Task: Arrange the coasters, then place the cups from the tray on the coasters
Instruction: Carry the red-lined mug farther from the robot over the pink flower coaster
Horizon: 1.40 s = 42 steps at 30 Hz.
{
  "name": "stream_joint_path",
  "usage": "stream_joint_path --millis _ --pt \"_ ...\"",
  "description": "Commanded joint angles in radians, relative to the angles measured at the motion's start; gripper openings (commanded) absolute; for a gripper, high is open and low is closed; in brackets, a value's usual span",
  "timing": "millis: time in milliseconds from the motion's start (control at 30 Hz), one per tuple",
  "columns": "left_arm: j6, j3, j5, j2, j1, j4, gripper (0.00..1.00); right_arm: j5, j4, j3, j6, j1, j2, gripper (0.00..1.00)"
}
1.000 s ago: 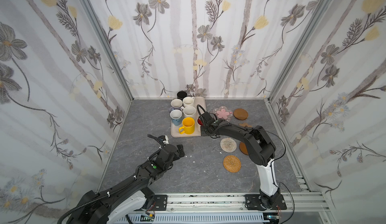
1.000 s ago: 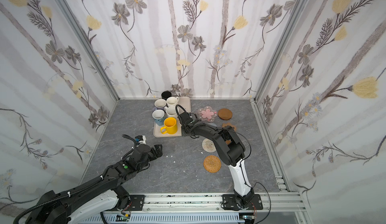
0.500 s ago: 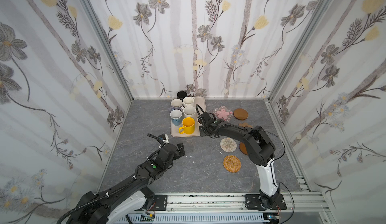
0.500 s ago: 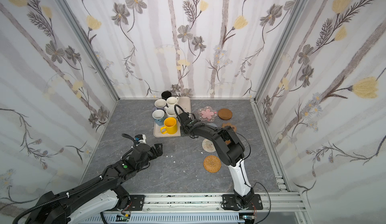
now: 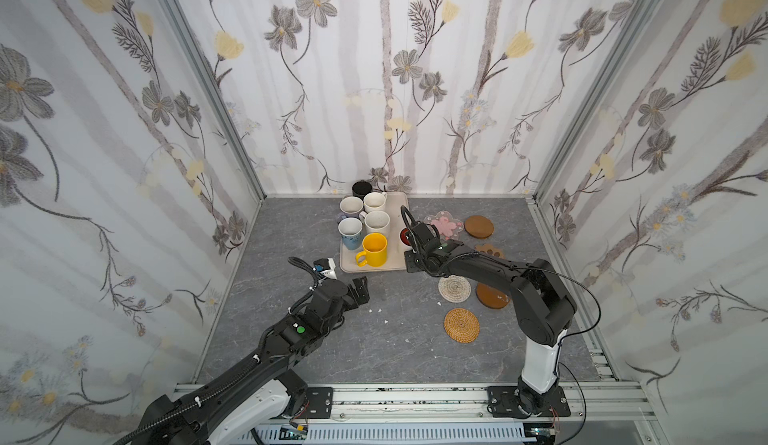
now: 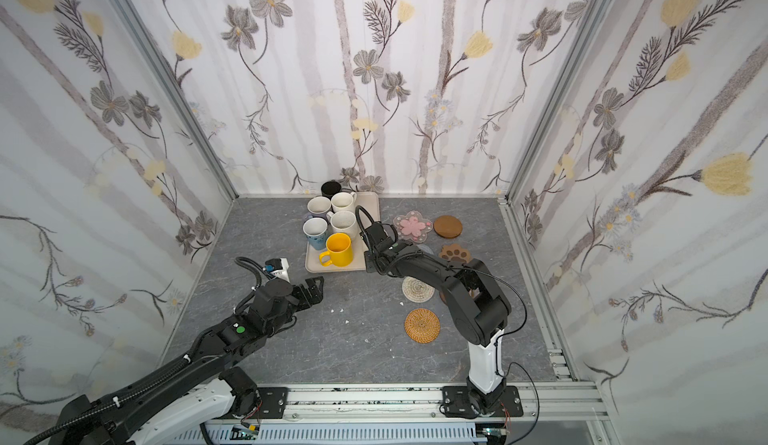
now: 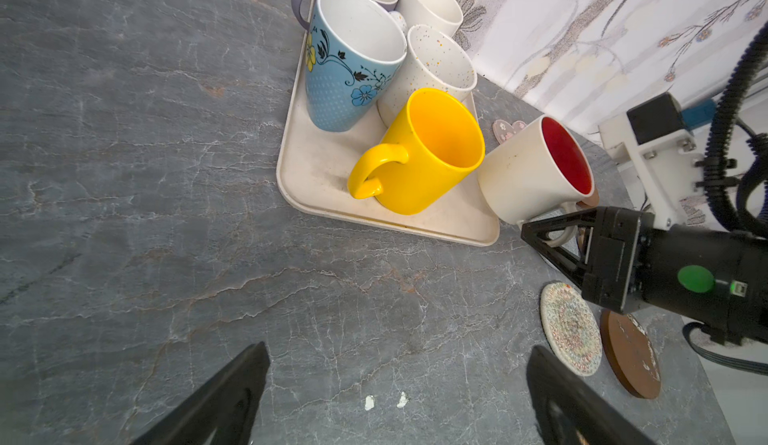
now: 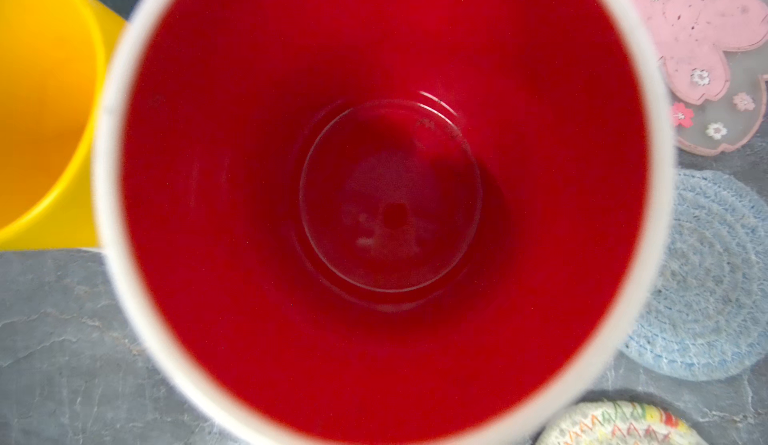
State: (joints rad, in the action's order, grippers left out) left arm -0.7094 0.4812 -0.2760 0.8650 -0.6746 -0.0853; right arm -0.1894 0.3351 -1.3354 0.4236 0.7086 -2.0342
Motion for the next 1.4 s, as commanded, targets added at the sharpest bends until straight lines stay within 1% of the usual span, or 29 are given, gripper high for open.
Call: stream_joint_path --millis 0,167,300,500,700,833,1033,1367 --pt "0.020 0.038 -0.015 0.007 0.001 -0.032 1.00 -0.022 -0.111 0.035 -0.030 0.000 0.057 0.00" --pt "0.032 0.095 -0.012 0.050 0.000 -0.050 1.00 -0.021 -0.123 0.080 -0.056 -0.012 0.129 0.00" --pt "0.049 0.145 0.007 0.102 0.010 -0.054 1.00 0.000 -0.125 0.090 -0.073 -0.044 0.157 0.00" --pt "0.077 0.216 0.082 0.188 0.066 -0.057 1.00 0.047 -0.128 0.074 -0.087 -0.119 0.150 0.00" --pt "0.104 0.291 0.136 0.268 0.119 -0.059 1.00 0.067 -0.111 0.019 -0.102 -0.186 0.095 0.00" --pt "0.121 0.343 0.164 0.323 0.139 -0.065 1.00 0.102 -0.070 -0.057 -0.120 -0.232 0.034 0.00" --pt "0.145 0.414 0.191 0.389 0.169 -0.088 1.00 0.108 -0.030 -0.153 -0.140 -0.293 -0.043 0.00" --pt "0.174 0.506 0.235 0.513 0.217 -0.110 1.00 0.099 0.076 -0.352 -0.187 -0.343 -0.220 0.00"
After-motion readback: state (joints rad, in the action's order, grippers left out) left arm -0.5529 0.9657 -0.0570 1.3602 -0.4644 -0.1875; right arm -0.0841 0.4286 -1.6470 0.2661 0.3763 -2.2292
